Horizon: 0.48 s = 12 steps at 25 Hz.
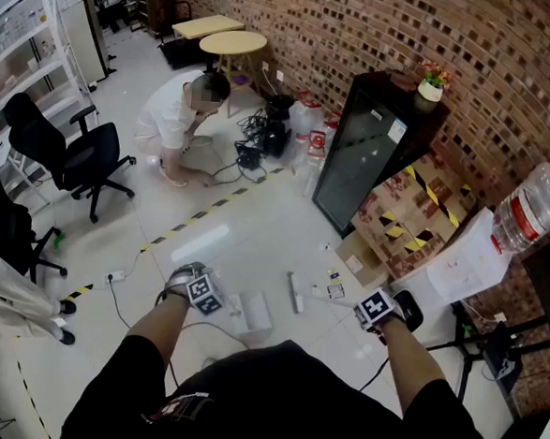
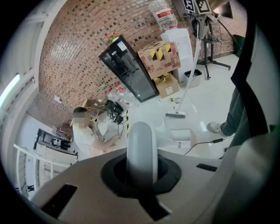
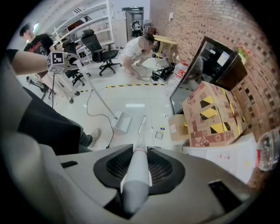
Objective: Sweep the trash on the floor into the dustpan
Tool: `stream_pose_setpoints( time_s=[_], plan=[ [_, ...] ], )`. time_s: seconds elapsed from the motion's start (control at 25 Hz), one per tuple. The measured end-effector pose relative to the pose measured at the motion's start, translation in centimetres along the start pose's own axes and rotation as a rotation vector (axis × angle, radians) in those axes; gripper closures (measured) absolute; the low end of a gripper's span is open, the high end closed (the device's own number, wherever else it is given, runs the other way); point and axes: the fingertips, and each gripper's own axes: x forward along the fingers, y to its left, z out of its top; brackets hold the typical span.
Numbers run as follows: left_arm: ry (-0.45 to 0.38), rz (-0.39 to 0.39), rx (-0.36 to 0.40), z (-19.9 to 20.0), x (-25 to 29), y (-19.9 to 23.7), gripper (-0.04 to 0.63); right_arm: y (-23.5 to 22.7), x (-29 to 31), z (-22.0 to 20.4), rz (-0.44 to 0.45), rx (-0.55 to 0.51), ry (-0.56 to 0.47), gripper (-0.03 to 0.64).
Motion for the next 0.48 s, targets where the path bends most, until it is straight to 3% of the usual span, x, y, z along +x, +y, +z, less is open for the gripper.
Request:
stream_pose_setpoints(
  time_s=[0.12,0.24,0.48],
  plan=[
    [0.019,0.007,0.009,0.4,-0.3,0.5,0.595,-0.5,-0.7,1.4,0.052,-0.035,-0.112,0.511],
    [0.017,0.022,0.013,1.0,-0.2,1.6,0.595,-2.2,-0.8,0.3,0.039,-0.042,-0.077,0.511],
    [-0.026,0.052,-0.004,3.0,2.3,6.9,0.595,-4.9,-0.9,4.9,-0.007,0.018,-0.098,0.511]
  ],
)
